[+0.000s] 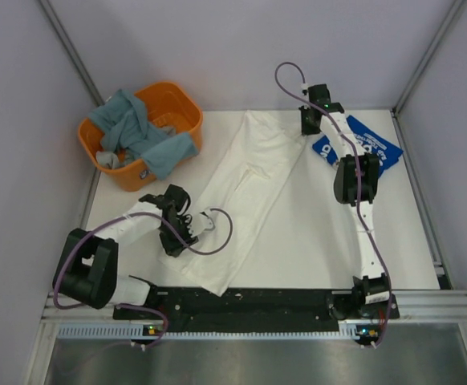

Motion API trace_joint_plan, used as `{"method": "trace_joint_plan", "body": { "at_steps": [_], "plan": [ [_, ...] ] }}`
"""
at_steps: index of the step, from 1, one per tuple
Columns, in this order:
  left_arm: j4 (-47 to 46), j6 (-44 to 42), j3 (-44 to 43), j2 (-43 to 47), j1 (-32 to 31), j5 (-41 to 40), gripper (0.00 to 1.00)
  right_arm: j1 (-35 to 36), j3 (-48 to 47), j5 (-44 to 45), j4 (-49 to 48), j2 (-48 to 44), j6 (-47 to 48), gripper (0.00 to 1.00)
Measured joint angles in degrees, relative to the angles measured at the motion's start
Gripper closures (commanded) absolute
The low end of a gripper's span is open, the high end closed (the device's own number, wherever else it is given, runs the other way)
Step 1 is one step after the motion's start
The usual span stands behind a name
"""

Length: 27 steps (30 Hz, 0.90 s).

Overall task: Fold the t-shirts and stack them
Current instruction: Rotate the tshirt 80 degrees, then grab the bottom of the folded rectangular tshirt with both arms

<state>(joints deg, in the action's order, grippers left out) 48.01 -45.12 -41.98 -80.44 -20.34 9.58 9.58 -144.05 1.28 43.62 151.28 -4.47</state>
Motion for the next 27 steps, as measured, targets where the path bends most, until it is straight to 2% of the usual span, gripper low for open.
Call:
{"method": "trace_joint_plan", "body": {
  "at_steps": [1, 2, 5, 7, 9, 10, 14, 18, 20, 22, 24, 27],
  "plan": [
    [0.09, -0.07, 0.70, 0.98, -0.17, 0.22, 0.57, 0.00, 0.00, -0.35, -0.28, 0.00, 0.37, 0.50],
    [0.33, -0.04, 1.40, 2.03, -0.28, 0.50, 0.57, 0.00, 0.02, -0.48, -0.61, 0.00, 0.46, 0.41],
    [3.56, 0.02, 2.01, 4.66, -0.35, 1.55, 0.54, 0.02, 1.22, -0.48, -1.99, -0.52, 2.25, 0.26],
    [5.77, 0.24, 1.42, 6.62, -0.33, 2.29, 0.52, 0.02, 3.08, 0.00, -2.12, -1.70, 2.86, 0.23],
    [8.90, 0.48, -1.36, 8.74, 0.04, 3.45, 0.51, 0.02, 5.25, 0.72, -2.01, -3.87, 3.17, 0.15],
    [9.84, 0.57, -3.10, 9.57, 0.33, 4.04, 0.51, 0.02, 6.19, 0.85, -1.97, -5.18, 3.15, 0.01],
    [11.63, -0.02, -8.02, 12.02, 3.78, 6.82, 0.49, 0.28, 14.71, -2.27, -3.10, -16.22, 2.34, 0.01],
    [12.61, -2.19, -8.37, 11.52, 12.26, 9.55, 0.49, 2.32, 37.53, -9.42, -12.90, -38.23, 4.57, 0.02],
    [12.81, -2.82, -8.52, 8.74, 16.04, 10.38, 0.50, 6.67, 51.91, -12.74, -19.45, -51.49, 7.21, 0.05],
    [13.53, -3.06, -8.61, 4.98, 17.62, 11.85, 0.50, 15.02, 67.54, -17.64, -29.79, -64.78, 10.23, 0.08],
    [13.51, -3.41, -7.89, 2.95, 17.77, 13.20, 0.50, 24.02, 80.74, -24.41, -37.83, -74.69, 14.36, 0.11],
    [12.70, -4.42, -4.31, 3.69, 18.08, 13.57, 0.49, 32.61, 94.77, -31.50, -44.70, -83.43, 20.68, 0.12]
  ]
}}
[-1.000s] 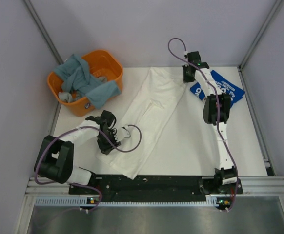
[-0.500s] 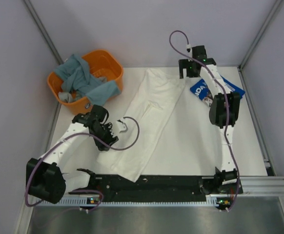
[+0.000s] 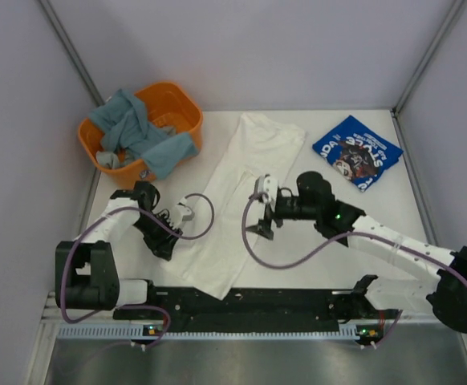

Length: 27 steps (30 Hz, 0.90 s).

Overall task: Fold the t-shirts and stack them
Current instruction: Grab the bottom of the folded rectangular tshirt with both arms

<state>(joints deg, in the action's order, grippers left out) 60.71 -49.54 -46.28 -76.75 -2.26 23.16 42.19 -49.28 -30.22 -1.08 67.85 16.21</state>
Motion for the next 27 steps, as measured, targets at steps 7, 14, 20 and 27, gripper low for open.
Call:
{"method": "trace_joint_plan", "body": {
  "at_steps": [7, 14, 20, 27],
  "plan": [
    [-1.84, -0.76, 6.21, -0.46, 0.44, -0.31, 0.50, 20.81, 8.48, 1.79, 0.83, 2.03, 14.95, 0.24],
    [-2.99, -0.74, 5.35, -4.79, 0.46, 1.53, 0.69, 31.32, 7.98, 4.55, 0.59, 15.82, 23.67, 0.50],
    [-2.32, -1.62, 5.05, -4.83, 0.46, 2.82, 0.86, 34.14, 4.87, 5.09, 0.66, 23.19, 27.69, 0.50],
    [-0.85, -2.34, 4.92, -4.83, 0.46, 4.15, 1.00, 36.17, 2.34, 3.89, 0.09, 29.05, 30.27, 0.87]
  ]
}}
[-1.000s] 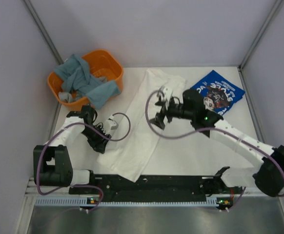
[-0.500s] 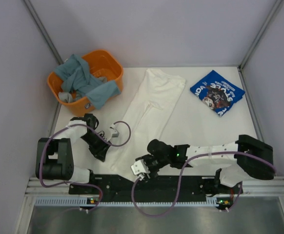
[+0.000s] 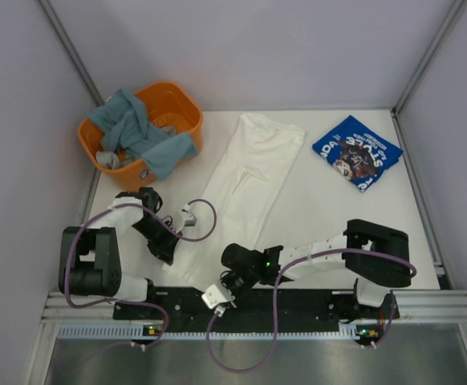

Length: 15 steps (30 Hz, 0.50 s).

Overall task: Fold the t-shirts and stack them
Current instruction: Grab the bottom of the folded rectangular tshirt with both arms, then fold the folded rectangular tshirt in 1/3 of the way

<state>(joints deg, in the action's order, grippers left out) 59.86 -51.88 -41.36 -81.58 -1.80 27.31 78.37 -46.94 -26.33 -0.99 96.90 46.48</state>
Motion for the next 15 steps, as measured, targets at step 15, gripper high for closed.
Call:
{"method": "trace_joint_plan", "body": {
  "at_steps": [15],
  "plan": [
    [6.40, 6.86, -19.15, -4.66, -2.86, 3.10, 1.00, -11.85, -0.37, 2.54, 2.73, -10.08, -8.41, 1.00]
  ]
}}
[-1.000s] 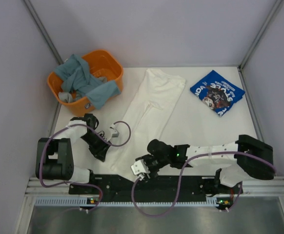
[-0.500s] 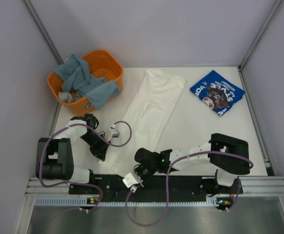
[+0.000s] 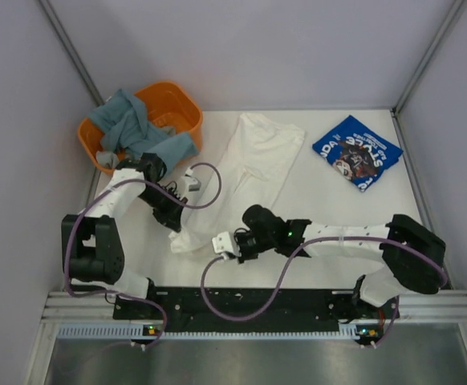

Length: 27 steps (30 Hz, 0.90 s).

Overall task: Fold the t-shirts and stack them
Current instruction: Fold the folded rectangular tshirt in 1/3 of the way

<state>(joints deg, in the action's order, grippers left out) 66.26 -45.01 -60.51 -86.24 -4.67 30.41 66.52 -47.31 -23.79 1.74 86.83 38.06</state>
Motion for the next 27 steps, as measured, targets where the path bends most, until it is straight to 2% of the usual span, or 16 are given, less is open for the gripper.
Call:
{"method": "trace_joint_plan", "body": {
  "at_steps": [8, 13, 23, 27],
  "plan": [
    [1.40, 6.47, -18.10, -11.56, -5.90, 1.33, 1.00, -15.78, 0.17, 0.22, -3.48, -3.19, -4.72, 1.00],
    [1.22, 11.50, -33.99, -22.40, -7.34, 1.97, 1.00, -24.11, 0.44, 0.85, -6.88, -2.32, -6.25, 1.00],
    [0.35, 18.80, -51.89, -37.51, -8.70, 1.46, 1.00, -33.55, 0.20, 3.91, -10.45, 4.55, -5.18, 1.00],
    [-0.83, 20.79, -54.88, -40.85, -9.27, 1.18, 1.00, -34.99, -0.57, 5.14, -11.54, 6.03, -4.48, 1.00]
  ]
}}
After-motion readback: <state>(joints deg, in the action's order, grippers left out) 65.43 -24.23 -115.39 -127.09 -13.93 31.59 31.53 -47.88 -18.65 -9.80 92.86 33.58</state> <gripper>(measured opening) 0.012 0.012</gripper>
